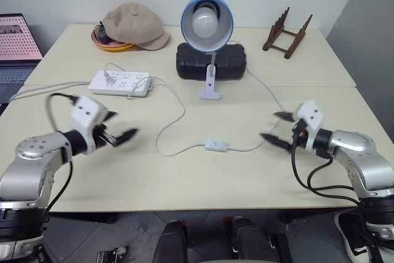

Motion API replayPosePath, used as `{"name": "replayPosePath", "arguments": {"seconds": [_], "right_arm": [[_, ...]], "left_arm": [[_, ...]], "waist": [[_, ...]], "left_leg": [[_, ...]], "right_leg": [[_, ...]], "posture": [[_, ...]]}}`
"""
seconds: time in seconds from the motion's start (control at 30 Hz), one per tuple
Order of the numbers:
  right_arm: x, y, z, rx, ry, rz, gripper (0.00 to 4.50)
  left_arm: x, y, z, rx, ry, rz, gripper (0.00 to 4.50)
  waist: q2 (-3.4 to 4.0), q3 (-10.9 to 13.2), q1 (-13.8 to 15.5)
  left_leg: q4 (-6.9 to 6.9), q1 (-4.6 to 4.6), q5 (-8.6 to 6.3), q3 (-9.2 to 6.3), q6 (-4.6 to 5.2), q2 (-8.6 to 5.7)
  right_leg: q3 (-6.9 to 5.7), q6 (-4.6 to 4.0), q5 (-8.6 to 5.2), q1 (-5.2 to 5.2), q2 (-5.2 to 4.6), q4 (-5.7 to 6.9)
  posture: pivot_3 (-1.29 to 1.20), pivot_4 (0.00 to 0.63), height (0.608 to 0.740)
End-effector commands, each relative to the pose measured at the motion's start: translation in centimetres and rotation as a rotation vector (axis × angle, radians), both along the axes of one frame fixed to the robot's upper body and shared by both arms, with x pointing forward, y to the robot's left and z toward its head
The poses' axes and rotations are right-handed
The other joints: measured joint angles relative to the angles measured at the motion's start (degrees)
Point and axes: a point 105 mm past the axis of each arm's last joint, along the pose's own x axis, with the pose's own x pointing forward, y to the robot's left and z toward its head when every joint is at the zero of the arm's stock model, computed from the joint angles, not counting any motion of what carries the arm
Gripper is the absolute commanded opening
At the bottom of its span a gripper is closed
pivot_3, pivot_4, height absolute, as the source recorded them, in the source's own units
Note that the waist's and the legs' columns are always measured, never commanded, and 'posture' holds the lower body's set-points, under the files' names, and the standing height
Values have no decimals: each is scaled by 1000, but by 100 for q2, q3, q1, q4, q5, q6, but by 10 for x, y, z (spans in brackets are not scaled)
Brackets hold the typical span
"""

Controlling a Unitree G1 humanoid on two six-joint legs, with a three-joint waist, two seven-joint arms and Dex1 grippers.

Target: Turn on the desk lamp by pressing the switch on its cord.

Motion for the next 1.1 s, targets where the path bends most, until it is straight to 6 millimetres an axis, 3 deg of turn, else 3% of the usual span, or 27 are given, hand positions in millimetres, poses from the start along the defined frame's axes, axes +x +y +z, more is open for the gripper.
{"name": "replayPosePath", "arguments": {"seconds": [0.03,0.33,0.6,0.7,1.03,1.1], "right_arm": [[-9,29,-1,-31,8,179,4426],[0,69,-23,-44,-29,231,4426],[8,81,-29,-42,-45,243,4426],[9,82,-29,-30,-42,246,3968],[11,79,-35,-57,-31,269,1299],[12,79,-36,-63,-33,273,1062]], "left_arm": [[-21,-40,5,71,43,-284,4500],[-23,-59,-3,171,12,-456,4500],[-21,-59,-5,177,-6,-465,4500],[-19,-59,-5,183,-18,-462,4500],[-22,-57,-7,176,-22,-451,4500],[-22,-58,-6,168,-28,-443,4500]], "waist": [[1,0,-10],[1,0,-15],[0,0,-13],[1,0,-8],[1,0,-10],[1,0,-11]], "left_leg": [[0,1,0,0,0,0],[2,-5,0,0,0,1],[2,-7,0,-1,0,1],[4,-6,0,-1,0,1],[2,-6,0,-2,1,1],[3,-6,0,-2,1,1]], "right_leg": [[0,-4,-2,0,1,1],[1,-2,-3,-4,3,1],[0,-2,-3,-9,4,4],[0,-2,-3,-8,4,5],[-1,-2,-3,-8,4,6],[0,-2,-3,-8,4,6]], "posture": [[0,150,740],[0,150,740],[0,150,740],[0,150,740],[0,150,740],[0,150,740]]}}
